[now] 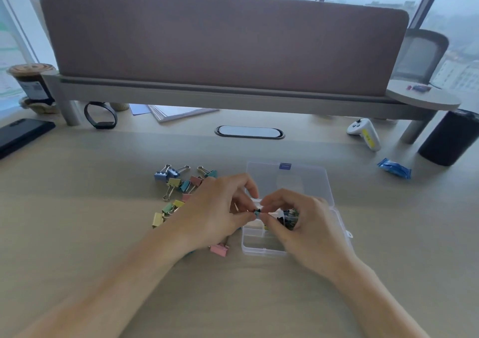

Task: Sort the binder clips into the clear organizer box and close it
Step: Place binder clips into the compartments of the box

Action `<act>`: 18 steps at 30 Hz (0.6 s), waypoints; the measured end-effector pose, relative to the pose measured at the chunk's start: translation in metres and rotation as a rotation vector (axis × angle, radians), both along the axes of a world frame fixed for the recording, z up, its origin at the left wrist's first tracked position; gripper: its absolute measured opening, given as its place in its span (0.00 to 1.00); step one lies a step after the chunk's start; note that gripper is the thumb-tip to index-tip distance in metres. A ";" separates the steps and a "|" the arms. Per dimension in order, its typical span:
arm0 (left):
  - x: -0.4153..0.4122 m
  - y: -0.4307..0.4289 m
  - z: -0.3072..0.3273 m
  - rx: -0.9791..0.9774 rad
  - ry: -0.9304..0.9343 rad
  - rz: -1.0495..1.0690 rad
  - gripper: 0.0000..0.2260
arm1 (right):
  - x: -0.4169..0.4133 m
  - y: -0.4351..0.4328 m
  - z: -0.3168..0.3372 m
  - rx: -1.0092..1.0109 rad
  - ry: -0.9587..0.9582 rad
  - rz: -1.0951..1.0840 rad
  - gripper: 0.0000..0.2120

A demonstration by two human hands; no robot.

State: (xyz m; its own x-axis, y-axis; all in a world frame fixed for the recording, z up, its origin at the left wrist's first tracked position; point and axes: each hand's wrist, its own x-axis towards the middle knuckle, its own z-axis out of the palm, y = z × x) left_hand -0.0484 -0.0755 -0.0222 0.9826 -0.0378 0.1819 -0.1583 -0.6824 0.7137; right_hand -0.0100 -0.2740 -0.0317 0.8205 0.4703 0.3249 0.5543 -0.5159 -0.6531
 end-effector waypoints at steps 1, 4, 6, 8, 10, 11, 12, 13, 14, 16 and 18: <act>0.001 0.000 -0.001 0.008 0.008 -0.006 0.12 | -0.001 0.000 0.000 -0.003 -0.001 0.002 0.06; 0.002 -0.003 -0.001 0.026 0.006 -0.020 0.12 | 0.001 0.000 -0.001 -0.012 0.005 0.004 0.06; 0.002 -0.005 -0.002 0.034 -0.016 -0.014 0.12 | 0.002 -0.001 -0.002 -0.012 -0.002 0.006 0.06; 0.002 -0.006 -0.003 0.043 -0.042 -0.004 0.12 | 0.002 -0.001 -0.003 -0.032 -0.016 0.016 0.06; 0.002 -0.005 -0.003 0.059 -0.067 0.008 0.10 | 0.002 -0.001 -0.003 -0.057 -0.031 0.024 0.05; 0.002 -0.005 -0.003 0.077 -0.074 0.020 0.09 | 0.002 -0.001 -0.004 -0.067 -0.042 0.025 0.05; 0.003 -0.004 -0.002 0.102 -0.077 0.036 0.09 | 0.003 -0.001 -0.005 -0.074 -0.056 0.025 0.05; 0.002 -0.003 -0.001 0.129 -0.075 0.053 0.08 | 0.003 -0.001 -0.006 -0.076 -0.070 0.025 0.04; 0.002 -0.003 0.000 0.148 -0.067 0.066 0.08 | 0.004 -0.001 -0.008 -0.076 -0.078 0.025 0.04; 0.002 -0.002 0.002 0.173 -0.053 0.076 0.07 | 0.006 -0.001 -0.011 -0.080 -0.088 0.034 0.05; 0.003 -0.004 0.004 0.213 -0.049 0.075 0.07 | 0.009 0.000 -0.015 -0.076 -0.102 0.046 0.06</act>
